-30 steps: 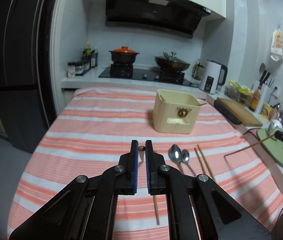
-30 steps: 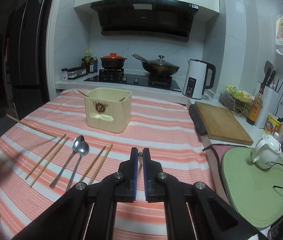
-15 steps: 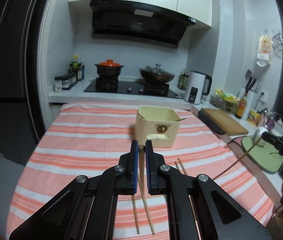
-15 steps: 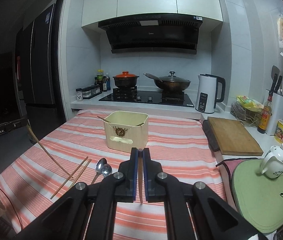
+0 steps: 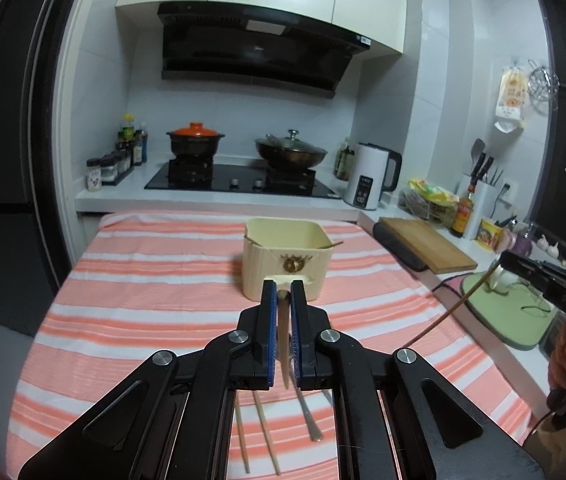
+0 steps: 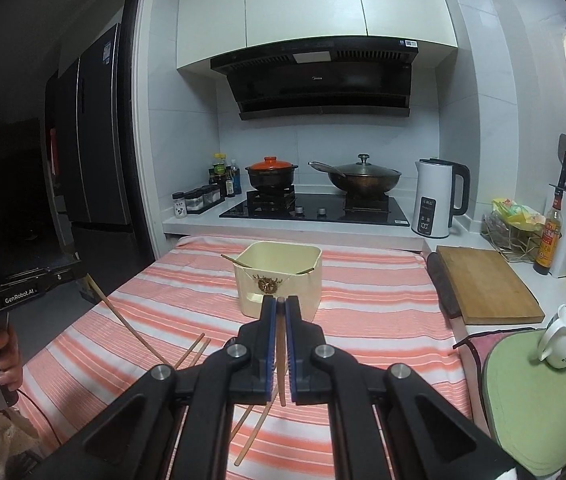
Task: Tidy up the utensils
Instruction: 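Carry the chopstick in the left gripper to the wooden box while the right carries its own, then drop both chopsticks into the wooden box by opening both grippers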
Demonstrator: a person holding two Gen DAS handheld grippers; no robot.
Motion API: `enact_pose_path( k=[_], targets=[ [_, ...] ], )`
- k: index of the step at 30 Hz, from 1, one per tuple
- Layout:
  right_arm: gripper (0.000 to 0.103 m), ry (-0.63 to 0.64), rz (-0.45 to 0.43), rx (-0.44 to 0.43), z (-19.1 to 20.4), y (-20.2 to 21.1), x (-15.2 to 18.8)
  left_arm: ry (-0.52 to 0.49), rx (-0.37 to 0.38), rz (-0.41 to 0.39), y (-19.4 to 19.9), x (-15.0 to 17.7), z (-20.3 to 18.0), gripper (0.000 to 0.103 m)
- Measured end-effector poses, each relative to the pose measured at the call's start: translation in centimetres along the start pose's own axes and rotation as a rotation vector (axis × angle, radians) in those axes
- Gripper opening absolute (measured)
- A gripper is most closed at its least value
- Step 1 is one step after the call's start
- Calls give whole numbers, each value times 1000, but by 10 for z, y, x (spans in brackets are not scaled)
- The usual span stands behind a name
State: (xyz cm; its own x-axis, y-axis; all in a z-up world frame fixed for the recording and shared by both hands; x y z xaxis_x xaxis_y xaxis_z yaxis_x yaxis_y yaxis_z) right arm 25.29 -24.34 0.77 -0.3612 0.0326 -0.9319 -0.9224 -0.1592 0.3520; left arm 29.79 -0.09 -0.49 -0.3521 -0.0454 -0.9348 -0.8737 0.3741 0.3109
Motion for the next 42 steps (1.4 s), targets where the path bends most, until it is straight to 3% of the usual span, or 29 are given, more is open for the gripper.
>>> enact_pose_path(
  k=[8, 15, 21, 28, 32, 37, 42],
  targets=[
    [5, 1, 3, -18, 4, -12, -9, 0, 41, -3, -11, -19, -13, 4],
    [5, -21, 12, -59, 3, -40, -28, 58, 87, 1, -36, -50, -9, 4],
    [5, 28, -81, -53, 9, -66, -81, 83, 83, -94, -58, -108, -8, 4],
    [5, 10, -205, -23, 2, -120, -130, 75, -12, -183, -116, -151, 1, 5],
    [5, -35, -199, -12, -9, -162, -127, 83, -36, -125, -161, -142, 11, 5],
    [5, -127, -39, -36, -25, -216, -97, 84, -12, 27, -205, -108, 15, 5],
    [5, -180, 95, -67, -33, -241, -61, 100, 6, 175, -225, -73, 19, 6]
  ],
)
Point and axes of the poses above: each gripper's, at about its wrist camera, not at the fingertips, and y roughly against the way its jaws point, z to its left, x to its underside, the point moved 7 cm from there along -y, roughly the way its jaws point, and after that the axes turned 6 degrees about -z, right-handed, at the moved point
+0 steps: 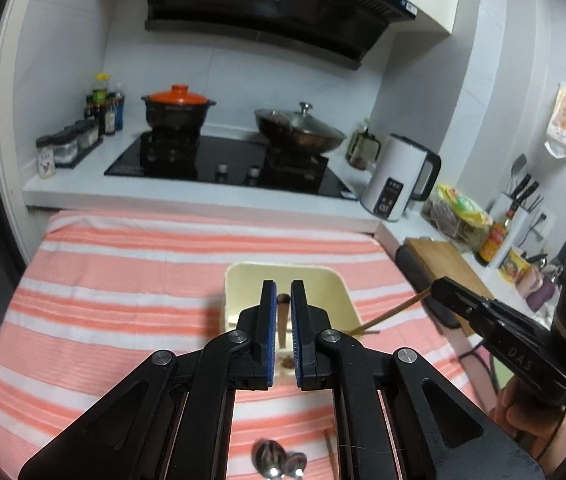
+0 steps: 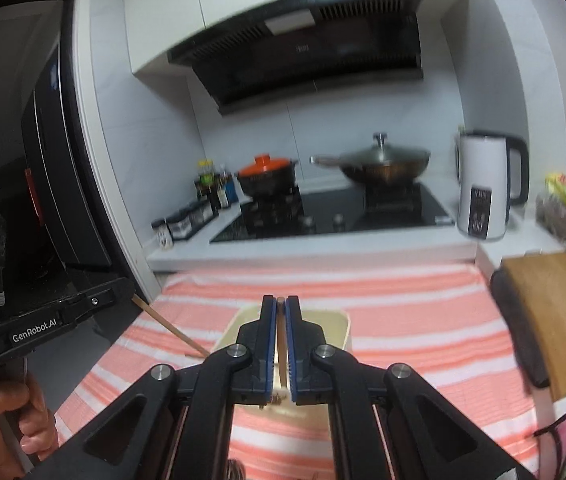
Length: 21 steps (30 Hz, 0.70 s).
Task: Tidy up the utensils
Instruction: 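Drop both chopsticks into the wooden box by opening both grippers, then withdraw both grippers back over the remaining utensils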
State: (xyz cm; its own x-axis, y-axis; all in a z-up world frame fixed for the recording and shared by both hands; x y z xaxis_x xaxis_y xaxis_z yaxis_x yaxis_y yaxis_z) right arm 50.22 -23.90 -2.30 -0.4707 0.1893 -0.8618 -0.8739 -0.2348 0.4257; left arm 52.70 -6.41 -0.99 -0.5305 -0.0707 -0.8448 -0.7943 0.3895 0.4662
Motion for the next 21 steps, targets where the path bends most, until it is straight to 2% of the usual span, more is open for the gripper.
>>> enact_pose_path(
  k=[1, 2, 3, 4, 5, 6, 7, 8, 10, 12, 13, 14, 15, 18, 21],
  targets=[
    [7, -4, 24, -4, -1, -3, 7, 1, -2, 24, -2, 6, 2, 13],
    [8, -5, 43, -6, -2, -4, 13, -3, -1, 43, -1, 13, 2, 33],
    [9, -3, 56, -7, -2, -3, 19, -11, -6, 53, 2, 20, 2, 46],
    [12, 4, 63, -9, -1, 0, 25, -25, -18, 57, 7, 27, 2, 69],
    [27, 11, 65, -10, 0, 5, 31, -43, -31, 58, 14, 35, 2, 83],
    [55, 17, 62, -12, 0, 11, 37, -62, -37, 65, 21, 45, 1, 88],
    [69, 23, 57, -12, -1, 18, 44, -79, -41, 78, 27, 56, 2, 97],
    [83, 32, 55, -10, -2, 25, 52, -94, -49, 96, 35, 70, 4, 101],
    [84, 57, 79, 14, -9, 38, 74, -128, -101, 137, 46, 100, 10, 102],
    [84, 79, 122, 58, -17, 50, 102, -176, -226, 177, 57, 135, 23, 102],
    [84, 95, 141, 86, -23, 58, 119, -181, -287, 172, 65, 152, 30, 102],
    [85, 113, 164, 119, -29, 66, 137, -162, -335, 161, 74, 170, 40, 102],
    [85, 132, 190, 156, -36, 74, 158, -127, -349, 161, 83, 187, 48, 102],
    [86, 149, 273, 228, -47, 98, 216, 7, -276, 217, 102, 235, 70, 102],
    [86, 108, 286, 185, -39, 127, 255, 148, -174, 195, 121, 265, 88, 102]
  ],
)
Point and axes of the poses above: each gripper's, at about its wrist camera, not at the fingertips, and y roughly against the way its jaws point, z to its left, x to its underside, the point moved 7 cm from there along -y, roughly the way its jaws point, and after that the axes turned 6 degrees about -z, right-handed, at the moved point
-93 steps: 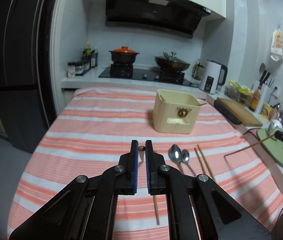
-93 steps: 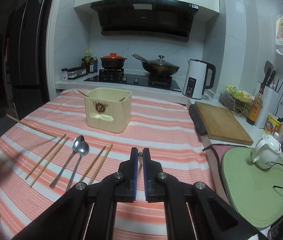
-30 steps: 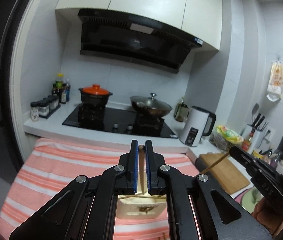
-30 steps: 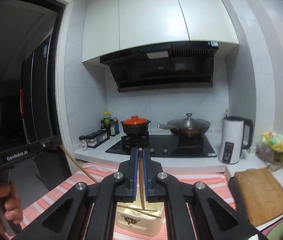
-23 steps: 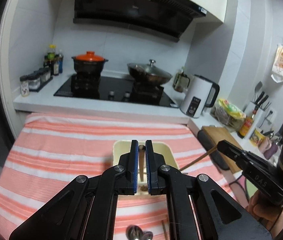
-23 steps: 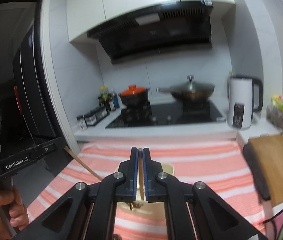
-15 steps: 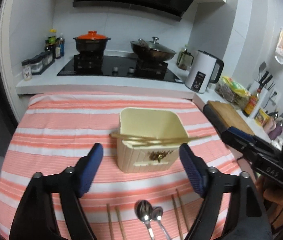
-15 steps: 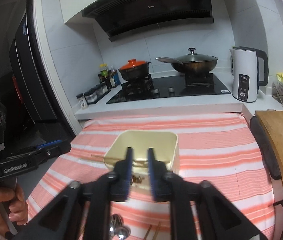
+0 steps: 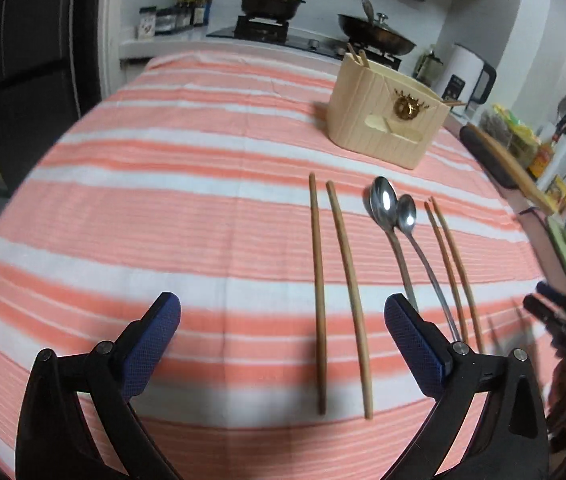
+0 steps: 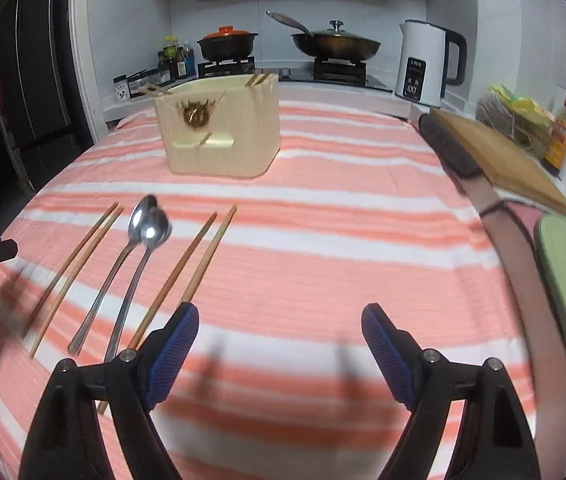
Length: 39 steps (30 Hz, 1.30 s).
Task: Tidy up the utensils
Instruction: 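Withdraw both grippers back over the remaining utensils, then position both open grippers above the remaining wooden chopsticks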
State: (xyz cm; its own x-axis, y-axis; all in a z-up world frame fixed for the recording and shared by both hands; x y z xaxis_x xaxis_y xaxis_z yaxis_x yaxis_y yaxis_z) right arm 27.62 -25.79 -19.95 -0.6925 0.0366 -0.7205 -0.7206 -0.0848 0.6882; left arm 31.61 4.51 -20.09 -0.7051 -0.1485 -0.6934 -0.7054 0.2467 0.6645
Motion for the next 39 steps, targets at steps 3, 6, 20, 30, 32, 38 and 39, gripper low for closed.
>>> enact_pose_path(
  k=[3, 6, 20, 30, 32, 38, 39],
  targets=[
    [86, 17, -22, -28, 19, 19, 26, 142, -41, 70, -1, 21, 26, 102],
    [86, 53, 8, -72, 44, 25, 48, 10, -218, 174, -9, 40, 33, 102],
    [77, 91, 139, -47, 65, 0, 64, -207, -191, 196, -17, 58, 4, 102],
    [28, 137, 138, -47, 78, -12, 51, -203, -206, 186, -27, 50, 1, 103],
    [24, 137, 139, -45, 76, -15, 49, -195, -216, 194, -32, 46, 0, 103],
    [14, 126, 145, -7, 50, -23, 40, -223, -182, 139, -57, 28, -13, 103],
    [14, 120, 145, 6, 41, -25, 38, -226, -170, 125, -59, 26, -14, 103]
  ],
)
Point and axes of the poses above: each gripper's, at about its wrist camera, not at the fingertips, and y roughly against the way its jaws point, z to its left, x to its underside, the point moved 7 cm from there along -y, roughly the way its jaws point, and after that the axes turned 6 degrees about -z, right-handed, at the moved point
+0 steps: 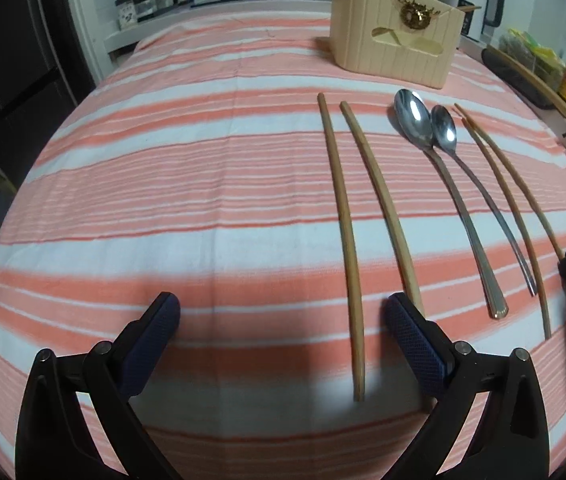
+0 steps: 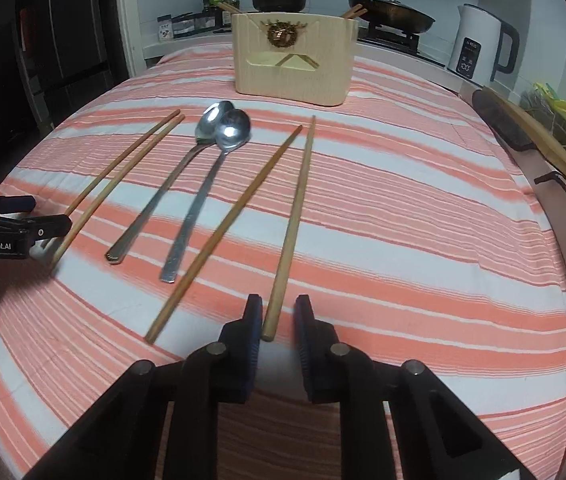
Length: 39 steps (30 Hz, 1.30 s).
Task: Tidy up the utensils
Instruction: 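Position both open grippers above the remaining wooden chopsticks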
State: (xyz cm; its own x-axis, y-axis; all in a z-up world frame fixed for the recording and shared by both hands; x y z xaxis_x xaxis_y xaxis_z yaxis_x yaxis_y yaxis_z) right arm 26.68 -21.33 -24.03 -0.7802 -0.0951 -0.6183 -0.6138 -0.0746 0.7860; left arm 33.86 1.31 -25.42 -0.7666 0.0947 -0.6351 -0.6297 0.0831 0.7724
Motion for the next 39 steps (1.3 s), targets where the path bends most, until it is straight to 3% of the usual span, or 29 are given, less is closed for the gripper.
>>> enact_pose_path(
  k=[6, 11, 13, 15, 16, 20, 36, 39],
  targets=[
    [14, -12, -19, 55, -53, -4, -2, -22, 31, -18, 6, 7, 6, 103],
    [18, 20, -46, -25, -70, 4, 6, -22, 39, -19, 13, 18, 22, 103],
    [29, 39, -44, -46, -74, 6, 9, -25, 37, -20, 13, 18, 22, 103],
    [53, 52, -41, -42, -80, 6, 11, -24, 22, -24, 13, 17, 20, 103],
    [54, 52, -37, -55, -82, 6, 11, -14, 16, -22, 13, 17, 20, 103],
    [56, 56, -31, -82, -85, 4, 12, 4, 8, -28, 13, 18, 19, 103],
    [62, 66, -38, -54, -82, 6, 13, -19, 18, -19, 18, 24, 18, 103],
    [61, 91, -45, -112, -76, 10, 14, -44, 40, -20, 22, 28, 16, 103]
  ],
)
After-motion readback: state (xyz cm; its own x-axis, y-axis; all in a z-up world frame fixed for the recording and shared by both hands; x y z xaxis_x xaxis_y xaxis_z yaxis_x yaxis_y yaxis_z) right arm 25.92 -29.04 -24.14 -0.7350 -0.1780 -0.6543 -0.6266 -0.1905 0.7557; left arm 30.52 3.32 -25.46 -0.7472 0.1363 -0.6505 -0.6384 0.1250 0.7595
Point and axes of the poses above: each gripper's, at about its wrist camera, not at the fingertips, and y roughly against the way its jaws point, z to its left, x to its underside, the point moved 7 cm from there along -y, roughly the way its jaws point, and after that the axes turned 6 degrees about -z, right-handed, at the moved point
